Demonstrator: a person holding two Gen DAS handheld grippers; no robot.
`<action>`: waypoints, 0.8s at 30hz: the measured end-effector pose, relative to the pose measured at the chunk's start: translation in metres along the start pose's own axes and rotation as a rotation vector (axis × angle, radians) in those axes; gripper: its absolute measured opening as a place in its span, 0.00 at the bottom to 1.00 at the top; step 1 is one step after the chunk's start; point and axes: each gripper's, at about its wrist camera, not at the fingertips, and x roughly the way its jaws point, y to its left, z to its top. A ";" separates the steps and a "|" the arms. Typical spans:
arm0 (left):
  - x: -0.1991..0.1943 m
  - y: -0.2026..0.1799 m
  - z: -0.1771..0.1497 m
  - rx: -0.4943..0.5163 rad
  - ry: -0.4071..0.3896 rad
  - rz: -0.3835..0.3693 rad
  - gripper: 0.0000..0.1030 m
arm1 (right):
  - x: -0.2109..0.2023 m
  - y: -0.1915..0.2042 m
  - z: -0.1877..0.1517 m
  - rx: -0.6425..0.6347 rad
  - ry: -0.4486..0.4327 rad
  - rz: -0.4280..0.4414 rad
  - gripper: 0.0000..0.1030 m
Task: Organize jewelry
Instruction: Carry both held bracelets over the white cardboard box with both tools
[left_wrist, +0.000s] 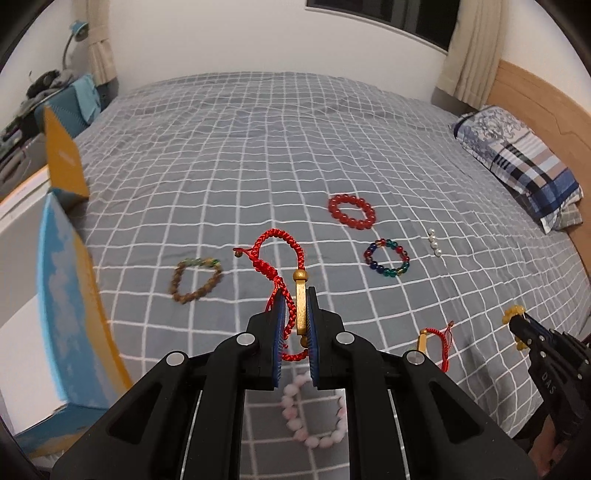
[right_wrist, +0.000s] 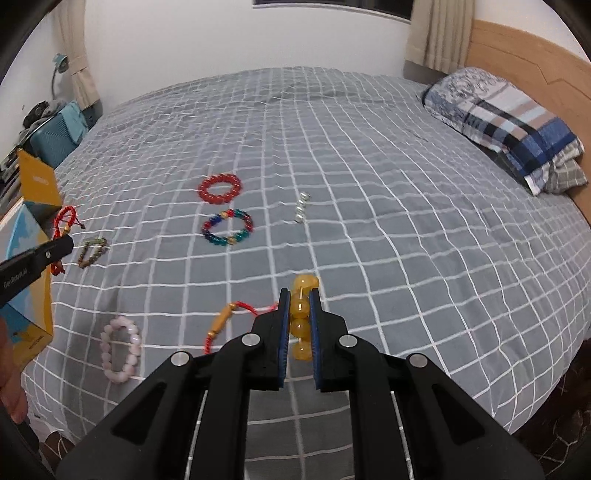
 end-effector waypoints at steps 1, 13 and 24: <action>-0.003 0.003 -0.001 -0.003 0.000 0.005 0.10 | -0.004 0.005 0.003 -0.008 -0.008 0.004 0.09; -0.070 0.081 0.001 -0.091 -0.063 0.103 0.10 | -0.028 0.091 0.044 -0.116 -0.045 0.074 0.09; -0.123 0.185 -0.017 -0.198 -0.066 0.237 0.10 | -0.050 0.215 0.061 -0.264 -0.080 0.168 0.09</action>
